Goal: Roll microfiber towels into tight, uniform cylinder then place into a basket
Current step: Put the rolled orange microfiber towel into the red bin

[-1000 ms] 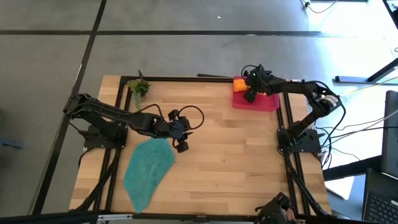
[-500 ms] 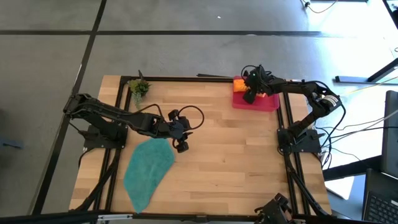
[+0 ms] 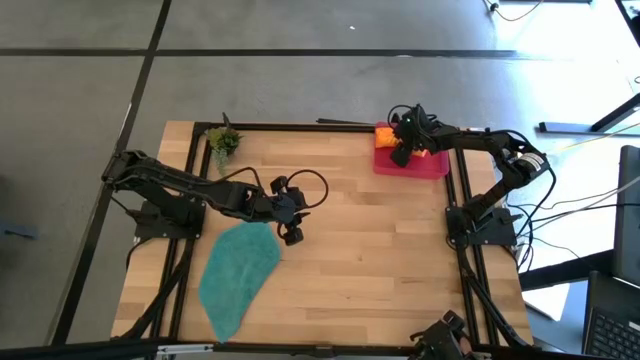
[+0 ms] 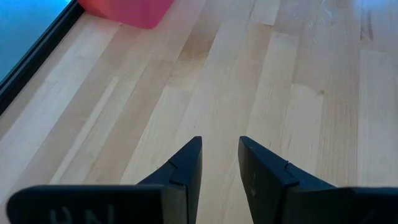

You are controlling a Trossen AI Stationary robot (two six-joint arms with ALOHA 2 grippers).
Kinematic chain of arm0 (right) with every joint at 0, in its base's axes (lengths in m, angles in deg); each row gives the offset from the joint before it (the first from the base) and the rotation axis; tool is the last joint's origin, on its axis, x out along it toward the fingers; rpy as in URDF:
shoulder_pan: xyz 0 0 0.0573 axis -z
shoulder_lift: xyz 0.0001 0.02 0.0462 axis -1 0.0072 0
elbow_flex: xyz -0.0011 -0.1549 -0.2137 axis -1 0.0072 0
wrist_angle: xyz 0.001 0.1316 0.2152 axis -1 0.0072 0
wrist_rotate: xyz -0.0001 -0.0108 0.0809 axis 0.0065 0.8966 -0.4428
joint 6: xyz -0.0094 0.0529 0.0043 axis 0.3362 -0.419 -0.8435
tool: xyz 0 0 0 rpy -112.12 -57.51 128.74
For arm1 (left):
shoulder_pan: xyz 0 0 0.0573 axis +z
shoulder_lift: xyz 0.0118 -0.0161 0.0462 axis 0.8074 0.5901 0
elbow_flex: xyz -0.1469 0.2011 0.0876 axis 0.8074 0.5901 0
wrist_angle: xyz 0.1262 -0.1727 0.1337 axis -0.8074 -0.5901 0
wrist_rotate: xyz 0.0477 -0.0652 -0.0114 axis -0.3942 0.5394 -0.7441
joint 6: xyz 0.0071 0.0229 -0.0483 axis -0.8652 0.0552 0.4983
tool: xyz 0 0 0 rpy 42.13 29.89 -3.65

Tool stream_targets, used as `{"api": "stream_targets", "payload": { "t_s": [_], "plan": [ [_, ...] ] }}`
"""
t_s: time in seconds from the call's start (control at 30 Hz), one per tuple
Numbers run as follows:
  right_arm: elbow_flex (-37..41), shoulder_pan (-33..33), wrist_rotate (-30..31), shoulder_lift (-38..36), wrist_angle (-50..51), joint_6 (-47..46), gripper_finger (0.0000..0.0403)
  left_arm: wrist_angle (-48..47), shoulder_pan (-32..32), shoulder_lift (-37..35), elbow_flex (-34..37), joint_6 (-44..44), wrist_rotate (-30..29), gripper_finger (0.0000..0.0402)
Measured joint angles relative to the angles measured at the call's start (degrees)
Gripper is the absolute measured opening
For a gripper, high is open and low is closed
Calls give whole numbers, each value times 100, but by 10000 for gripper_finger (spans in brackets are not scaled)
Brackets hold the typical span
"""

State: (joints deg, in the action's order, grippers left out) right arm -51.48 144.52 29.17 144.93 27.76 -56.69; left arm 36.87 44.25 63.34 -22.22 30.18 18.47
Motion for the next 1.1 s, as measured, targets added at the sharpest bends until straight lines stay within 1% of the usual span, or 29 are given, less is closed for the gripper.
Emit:
{"api": "stream_targets", "payload": {
  "t_s": [0.13,0.23,0.3,0.4,0.57,0.67,0.83,0.9,0.97,1.0,1.1],
  "plan": [
    [0,2,36,0,2,-237,238,0,0,0,1,4,0,95],
    [0,1,435,0,17,-292,261,0,0,0,1,6,0,95],
    [0,2,443,0,102,-286,272,0,1,0,1,9,0,95],
    [0,2,356,1,228,-298,277,0,2,0,1,48,0,95],
    [0,0,289,2,329,-257,275,0,2,0,1,52,1,95],
    [0,1,263,2,241,40,272,0,2,0,1,54,0,95],
    [-2,2,1219,4,-13,186,272,0,2,0,1,63,2,95],
    [-2,-9,1384,4,-40,184,272,0,2,0,1,65,0,95],
    [-2,-9,1237,4,11,210,272,2,2,0,1,65,0,95],
    [-2,-9,1035,4,60,245,272,1,2,0,1,65,0,95],
    [-2,-9,176,4,68,393,272,1,2,0,1,65,0,95]
  ]
}}
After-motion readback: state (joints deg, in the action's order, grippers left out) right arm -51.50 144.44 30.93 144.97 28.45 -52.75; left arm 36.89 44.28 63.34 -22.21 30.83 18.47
